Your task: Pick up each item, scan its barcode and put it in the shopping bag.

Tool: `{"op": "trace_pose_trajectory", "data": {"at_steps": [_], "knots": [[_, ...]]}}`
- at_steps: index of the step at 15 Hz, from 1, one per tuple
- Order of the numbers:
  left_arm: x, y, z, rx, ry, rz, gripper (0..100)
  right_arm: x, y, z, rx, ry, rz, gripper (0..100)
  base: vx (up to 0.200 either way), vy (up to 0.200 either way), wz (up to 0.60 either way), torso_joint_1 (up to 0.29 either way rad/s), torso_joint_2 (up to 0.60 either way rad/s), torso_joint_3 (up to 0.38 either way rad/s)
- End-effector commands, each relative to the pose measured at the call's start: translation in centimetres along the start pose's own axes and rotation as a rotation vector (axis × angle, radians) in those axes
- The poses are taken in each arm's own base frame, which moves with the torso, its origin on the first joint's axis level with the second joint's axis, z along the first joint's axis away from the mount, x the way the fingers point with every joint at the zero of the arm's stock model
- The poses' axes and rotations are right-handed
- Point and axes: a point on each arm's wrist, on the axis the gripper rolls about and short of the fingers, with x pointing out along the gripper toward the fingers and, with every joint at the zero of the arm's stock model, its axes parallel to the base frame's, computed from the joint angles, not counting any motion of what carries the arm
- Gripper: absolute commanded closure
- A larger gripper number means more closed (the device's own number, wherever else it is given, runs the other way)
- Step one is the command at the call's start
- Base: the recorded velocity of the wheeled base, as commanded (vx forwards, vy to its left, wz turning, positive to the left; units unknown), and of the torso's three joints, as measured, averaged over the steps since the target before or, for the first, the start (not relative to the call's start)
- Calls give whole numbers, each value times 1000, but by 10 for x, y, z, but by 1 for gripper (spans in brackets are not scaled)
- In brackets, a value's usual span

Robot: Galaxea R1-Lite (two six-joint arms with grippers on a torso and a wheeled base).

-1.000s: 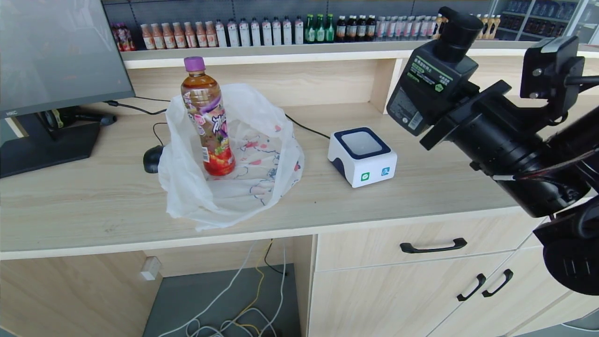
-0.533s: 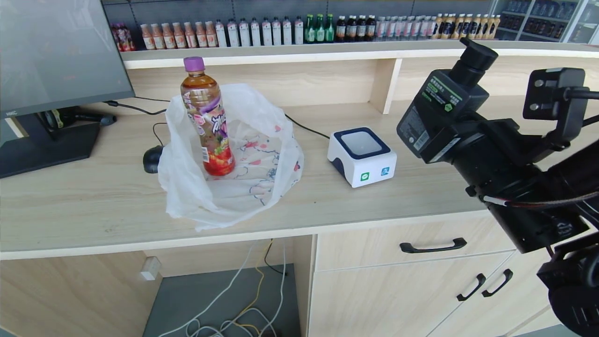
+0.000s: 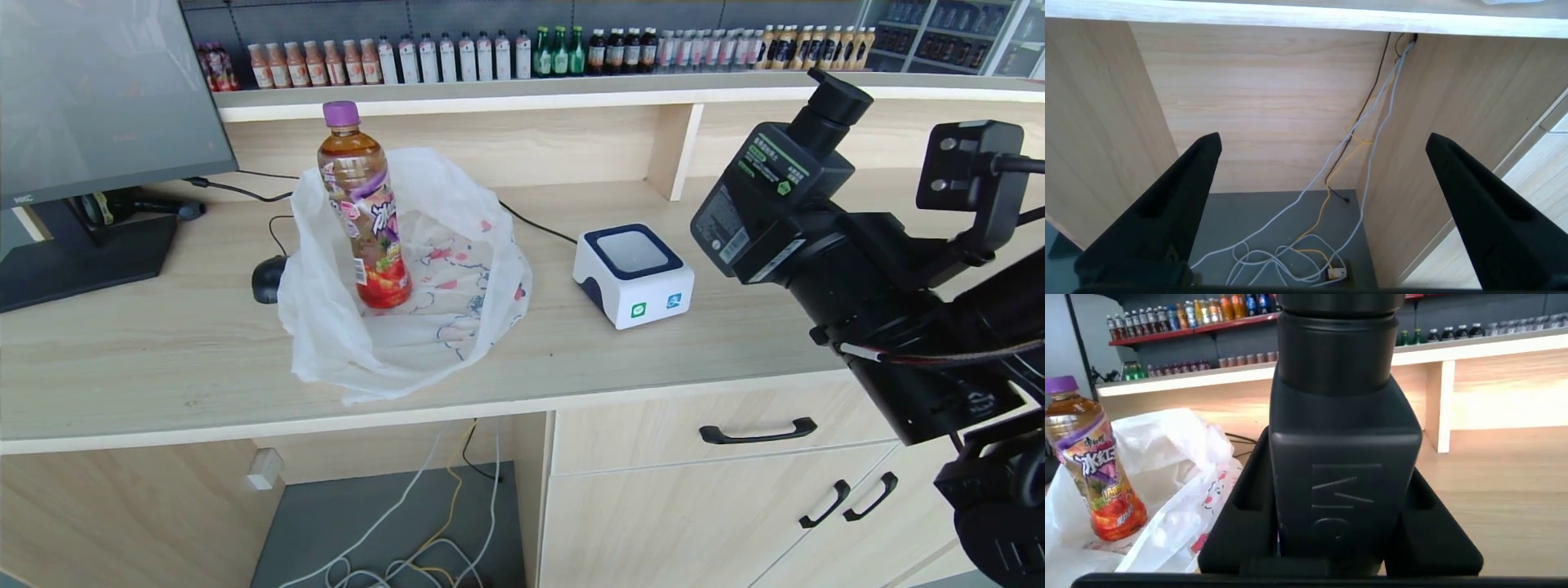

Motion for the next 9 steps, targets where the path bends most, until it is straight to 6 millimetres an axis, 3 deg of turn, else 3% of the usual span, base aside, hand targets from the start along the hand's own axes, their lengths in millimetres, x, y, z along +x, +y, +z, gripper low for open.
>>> {"op": "trace_pose_trajectory", "data": {"at_steps": [1,9], "knots": [[0,0,0,0,-1,0,0,3,1,-5,-2,11,2,100,0,200,0,-2,-2,2],[0,0,0,-2,-1,0,0,11,3,-7,1,-4,1,100,0,200,0,2,2,3]]}}
